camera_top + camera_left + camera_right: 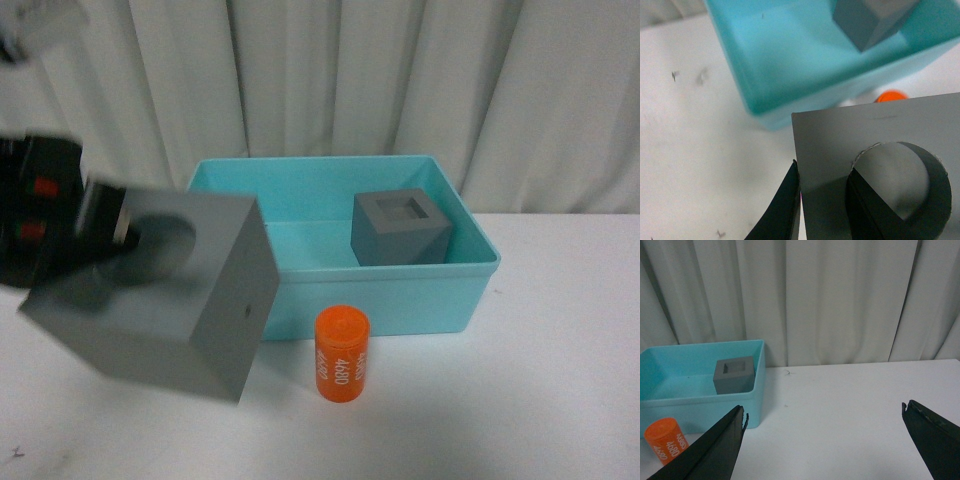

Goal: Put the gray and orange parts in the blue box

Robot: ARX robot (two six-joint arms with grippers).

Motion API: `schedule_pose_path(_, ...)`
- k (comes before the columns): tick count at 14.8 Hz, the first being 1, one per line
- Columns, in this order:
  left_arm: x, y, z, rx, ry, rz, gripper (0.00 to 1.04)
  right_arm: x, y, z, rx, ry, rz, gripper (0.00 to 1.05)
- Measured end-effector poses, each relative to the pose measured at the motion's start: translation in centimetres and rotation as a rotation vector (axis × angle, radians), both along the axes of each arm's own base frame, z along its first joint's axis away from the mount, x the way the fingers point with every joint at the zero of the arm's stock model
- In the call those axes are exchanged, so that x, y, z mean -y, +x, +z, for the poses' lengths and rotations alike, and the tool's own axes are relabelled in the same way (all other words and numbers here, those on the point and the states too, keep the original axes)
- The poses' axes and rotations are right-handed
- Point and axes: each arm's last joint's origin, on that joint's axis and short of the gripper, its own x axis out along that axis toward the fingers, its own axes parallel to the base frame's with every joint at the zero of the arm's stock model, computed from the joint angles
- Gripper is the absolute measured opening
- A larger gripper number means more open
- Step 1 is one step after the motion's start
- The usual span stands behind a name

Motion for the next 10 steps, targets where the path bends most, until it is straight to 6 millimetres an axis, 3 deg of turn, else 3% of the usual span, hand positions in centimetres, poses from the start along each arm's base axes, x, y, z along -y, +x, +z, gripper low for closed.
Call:
schedule_pose_path(2, 2.6, 2.8, 3.3, 0.085, -0.048, -0.014, 0.21, 0.0, 0.0, 0.0, 0.000, 0.000, 0.000, 0.98)
schedule_pose_path(3, 3.7, 4.0, 3.6, 0.083, -0.050, -0.013, 0.21, 0.0, 0.0, 0.0, 0.000, 0.000, 0.000, 0.98)
schedule_pose_path(6, 7.6, 9.8, 2.4, 0.061, -0.034, 0.044, 0.21, 0.0, 0.0, 0.0, 0.000, 0.000, 0.000, 0.98)
schedule_pose_path(10, 8.1, 14.6, 1.0, 0.056, -0.043, 0.168, 0.21, 0.0, 0.0, 0.0, 0.000, 0.000, 0.000, 0.98)
